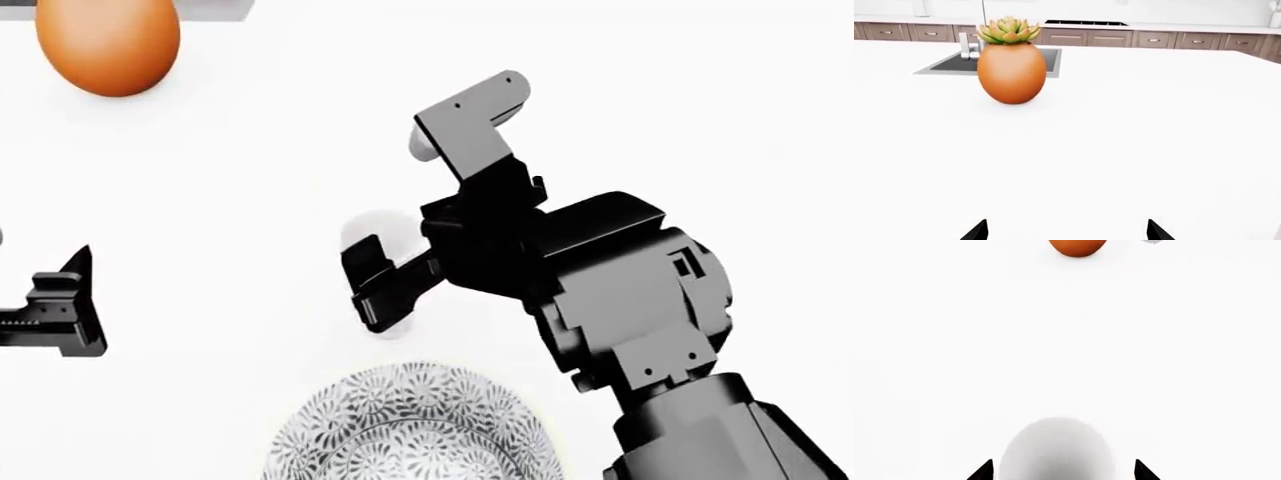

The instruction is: Place the cup inside the bowl on the dining table and move the bowl to any counter.

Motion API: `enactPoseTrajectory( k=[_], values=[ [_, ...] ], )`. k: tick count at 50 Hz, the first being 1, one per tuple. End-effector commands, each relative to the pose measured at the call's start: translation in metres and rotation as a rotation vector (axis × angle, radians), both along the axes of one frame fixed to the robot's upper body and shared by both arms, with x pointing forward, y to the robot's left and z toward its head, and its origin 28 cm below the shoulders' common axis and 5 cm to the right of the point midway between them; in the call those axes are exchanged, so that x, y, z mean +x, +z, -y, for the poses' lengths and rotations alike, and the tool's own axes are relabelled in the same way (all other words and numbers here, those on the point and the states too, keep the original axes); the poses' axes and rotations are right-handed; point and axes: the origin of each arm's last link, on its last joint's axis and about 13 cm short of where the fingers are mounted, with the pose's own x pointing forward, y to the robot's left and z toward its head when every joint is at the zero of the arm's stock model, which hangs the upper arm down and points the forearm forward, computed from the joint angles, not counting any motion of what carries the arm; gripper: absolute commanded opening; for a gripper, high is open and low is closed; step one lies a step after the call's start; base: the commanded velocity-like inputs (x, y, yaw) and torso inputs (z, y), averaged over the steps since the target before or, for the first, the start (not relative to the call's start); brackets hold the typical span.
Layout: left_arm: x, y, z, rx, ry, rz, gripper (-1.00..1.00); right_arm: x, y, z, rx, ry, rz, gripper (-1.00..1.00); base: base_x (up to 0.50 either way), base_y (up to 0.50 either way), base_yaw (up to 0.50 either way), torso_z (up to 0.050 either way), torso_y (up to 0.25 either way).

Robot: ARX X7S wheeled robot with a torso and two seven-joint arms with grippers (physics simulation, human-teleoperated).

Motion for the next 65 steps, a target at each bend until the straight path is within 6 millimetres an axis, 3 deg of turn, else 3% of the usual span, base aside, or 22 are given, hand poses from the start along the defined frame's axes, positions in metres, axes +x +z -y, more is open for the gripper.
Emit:
enactPoseTrajectory(
  k=[1, 12, 13, 21, 32, 48, 57, 65],
  values=[
    [0.0, -0.003, -0.002, -0.001, 0.002, -0.006, 1.0, 0.007, -0.011, -0.006, -0.017, 0.026, -0.033, 1.0, 0.0, 0.0, 0.0, 0.0, 0.0],
    [0.003, -0.003, 0.003, 0.0, 0.001, -0.006, 1.0, 0.005, -0.019, -0.006, -0.021, 0.03, -0.064, 1.0, 0.0, 0.0, 0.0, 0.0, 0.0],
    [0.002, -0.003, 0.002, 0.0, 0.0, -0.006, 1.0, 0.004, -0.018, -0.006, -0.019, 0.028, -0.058, -1.0, 0.0, 0.0, 0.0, 0.0, 0.0],
    [0.002, -0.001, 0.003, 0.001, 0.0, -0.004, 1.0, -0.001, -0.009, -0.005, -0.004, 0.024, -0.017, -1.0, 0.0, 0.0, 0.0, 0.0, 0.0],
    [0.0, 0.001, 0.001, 0.002, -0.001, 0.002, 1.0, -0.023, 0.027, 0.005, 0.026, 0.004, 0.069, -1.0, 0.0, 0.0, 0.0, 0.0, 0.0],
    [0.0, 0.005, 0.004, 0.024, -0.006, 0.034, 1.0, -0.13, 0.079, 0.033, 0.074, 0.052, 0.114, -1.0, 0.0, 0.0, 0.0, 0.0, 0.0],
    [-0.003, 0.004, 0.005, 0.037, -0.003, 0.035, 1.0, -0.172, 0.104, 0.045, 0.104, 0.092, 0.12, -1.0, 0.0, 0.0, 0.0, 0.0, 0.0],
    [-0.005, 0.005, 0.005, 0.038, -0.004, 0.037, 1.0, -0.197, 0.097, 0.047, 0.054, 0.08, 0.097, -1.0, 0.0, 0.0, 0.0, 0.0, 0.0]
  ],
)
